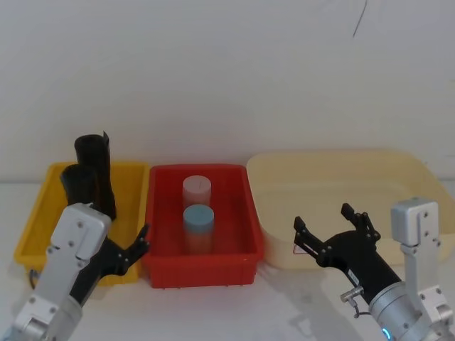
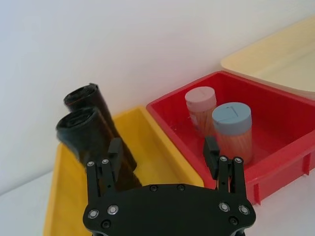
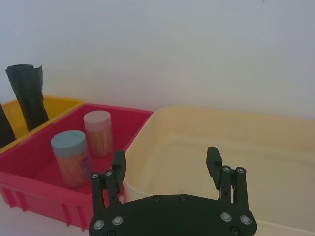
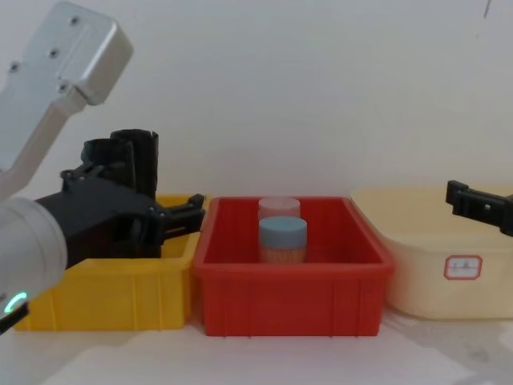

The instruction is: Pick up the garbage bag with the one hand and transfer it to the other hand.

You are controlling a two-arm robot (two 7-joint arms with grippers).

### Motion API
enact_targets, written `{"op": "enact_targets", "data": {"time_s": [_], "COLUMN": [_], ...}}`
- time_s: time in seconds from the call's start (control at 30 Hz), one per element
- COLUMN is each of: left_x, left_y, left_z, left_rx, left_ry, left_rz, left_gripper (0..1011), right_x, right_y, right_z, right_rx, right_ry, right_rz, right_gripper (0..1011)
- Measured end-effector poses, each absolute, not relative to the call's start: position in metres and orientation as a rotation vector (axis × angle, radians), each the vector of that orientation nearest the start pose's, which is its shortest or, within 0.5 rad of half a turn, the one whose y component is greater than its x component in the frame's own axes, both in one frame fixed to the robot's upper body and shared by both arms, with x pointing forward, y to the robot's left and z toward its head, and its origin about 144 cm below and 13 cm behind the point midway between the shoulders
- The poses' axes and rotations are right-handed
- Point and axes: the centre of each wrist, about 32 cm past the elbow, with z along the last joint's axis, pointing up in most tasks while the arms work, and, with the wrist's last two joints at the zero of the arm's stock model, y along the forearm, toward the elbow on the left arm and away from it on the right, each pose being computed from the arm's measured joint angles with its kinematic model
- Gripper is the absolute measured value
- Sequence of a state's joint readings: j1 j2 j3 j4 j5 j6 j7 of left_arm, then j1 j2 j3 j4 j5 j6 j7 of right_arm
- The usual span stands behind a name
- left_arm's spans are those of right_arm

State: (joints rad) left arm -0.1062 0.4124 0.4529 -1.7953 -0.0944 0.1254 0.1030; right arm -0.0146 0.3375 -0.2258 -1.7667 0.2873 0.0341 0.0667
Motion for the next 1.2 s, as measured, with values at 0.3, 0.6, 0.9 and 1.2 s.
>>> {"op": "enact_targets", "data": {"time_s": [0.3,0.6,0.9,1.2], "left_x": [0.431,0.42,0.42,0.432], "left_y": [0.196,0.208,0.217,0.225], "left_z": [1.203,1.199,1.196,1.193], "left_rx": [0.144,0.12,0.098,0.081], "left_ry": [-0.293,-0.275,-0.25,-0.222], "left_rz": [1.284,1.355,1.383,1.375], "left_gripper": [1002,1002,1002,1001], "right_x": [0.443,0.443,0.443,0.443], "right_y": [-0.237,-0.237,-0.237,-0.237], "right_z": [1.189,1.189,1.189,1.189], "right_rx": [0.026,0.026,0.026,0.026], "right_ry": [-0.075,-0.075,-0.075,-0.075], "right_rz": [-1.23,-1.23,-1.23,-1.229], "right_gripper": [1001,1001,1001,1001]}}
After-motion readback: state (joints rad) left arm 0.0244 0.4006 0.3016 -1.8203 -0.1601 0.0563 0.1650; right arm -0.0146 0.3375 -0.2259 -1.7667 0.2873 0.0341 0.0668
